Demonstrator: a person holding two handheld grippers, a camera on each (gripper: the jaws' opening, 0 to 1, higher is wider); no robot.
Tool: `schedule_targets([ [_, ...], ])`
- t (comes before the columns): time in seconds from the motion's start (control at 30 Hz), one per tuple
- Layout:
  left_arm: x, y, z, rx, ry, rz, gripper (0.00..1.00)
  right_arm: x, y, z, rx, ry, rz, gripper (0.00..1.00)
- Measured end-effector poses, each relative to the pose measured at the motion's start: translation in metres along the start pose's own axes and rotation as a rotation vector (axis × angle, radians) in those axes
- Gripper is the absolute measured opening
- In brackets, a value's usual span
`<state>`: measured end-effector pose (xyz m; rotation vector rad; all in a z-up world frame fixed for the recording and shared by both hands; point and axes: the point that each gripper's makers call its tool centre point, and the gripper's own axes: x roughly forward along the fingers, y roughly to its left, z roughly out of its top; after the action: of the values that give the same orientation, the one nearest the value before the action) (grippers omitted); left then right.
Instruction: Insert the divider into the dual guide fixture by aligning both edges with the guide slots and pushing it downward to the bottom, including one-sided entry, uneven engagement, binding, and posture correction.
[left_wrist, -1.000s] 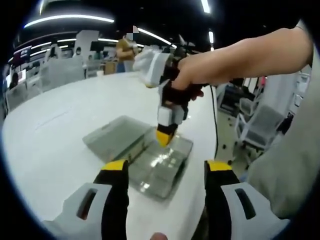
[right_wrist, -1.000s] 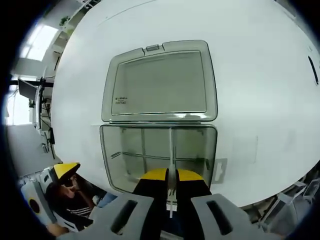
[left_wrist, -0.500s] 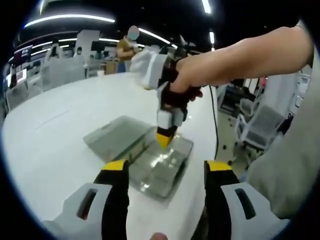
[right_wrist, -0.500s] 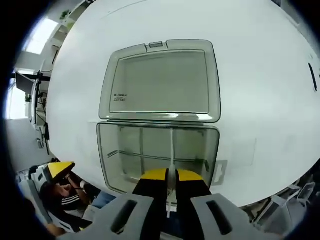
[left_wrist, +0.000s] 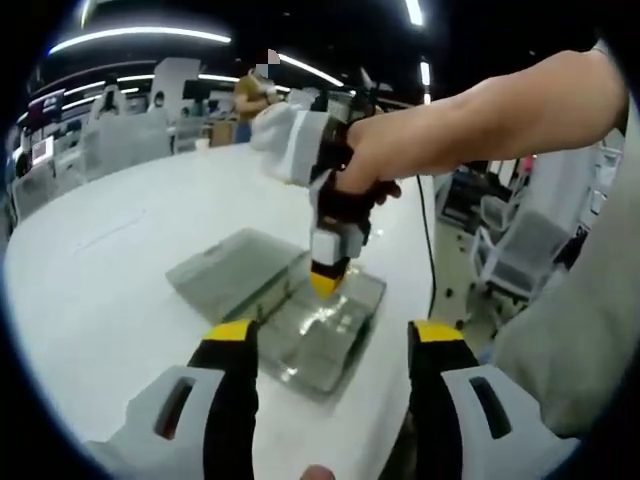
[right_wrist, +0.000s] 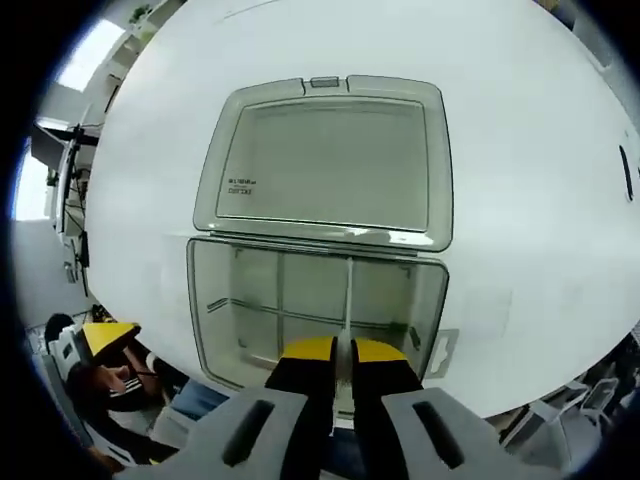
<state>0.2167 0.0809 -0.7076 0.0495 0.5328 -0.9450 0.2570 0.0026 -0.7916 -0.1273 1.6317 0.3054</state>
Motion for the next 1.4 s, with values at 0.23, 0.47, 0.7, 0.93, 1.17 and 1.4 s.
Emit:
schedule_targets([
  [0.23, 0.0, -0.002, 0.0, -0.004, 0.005, 0.006, 0.59, 0.004, -0.002, 0.003, -0.002, 0.0, 0.001, 0.0],
  [0.47, 0.001, -0.003, 0.001, -0.015, 0.013, 0.019, 0.59, 0.008, -0.003, 0.004, -0.027, 0.005, 0.0, 0.0],
  [0.7, 0.002, -0.004, 0.003, -0.035, 0.016, 0.043, 0.59, 0.011, -0.001, 0.004, -0.069, 0.008, -0.011, 0.0],
  [0.93, 0.001, -0.006, 0.004, -0.056, 0.019, 0.072, 0.59, 0.009, -0.001, 0.0, -0.09, 0.012, -0.014, 0.0],
  [1.17, 0.0, -0.009, 0.004, -0.069, 0.028, 0.09, 0.58, 0.012, -0.001, 0.001, -0.113, 0.012, -0.019, 0.0],
  [1.4, -0.002, -0.009, 0.005, -0.079, 0.032, 0.11, 0.58, 0.012, -0.001, 0.0, -0.126, 0.012, -0.022, 0.0],
])
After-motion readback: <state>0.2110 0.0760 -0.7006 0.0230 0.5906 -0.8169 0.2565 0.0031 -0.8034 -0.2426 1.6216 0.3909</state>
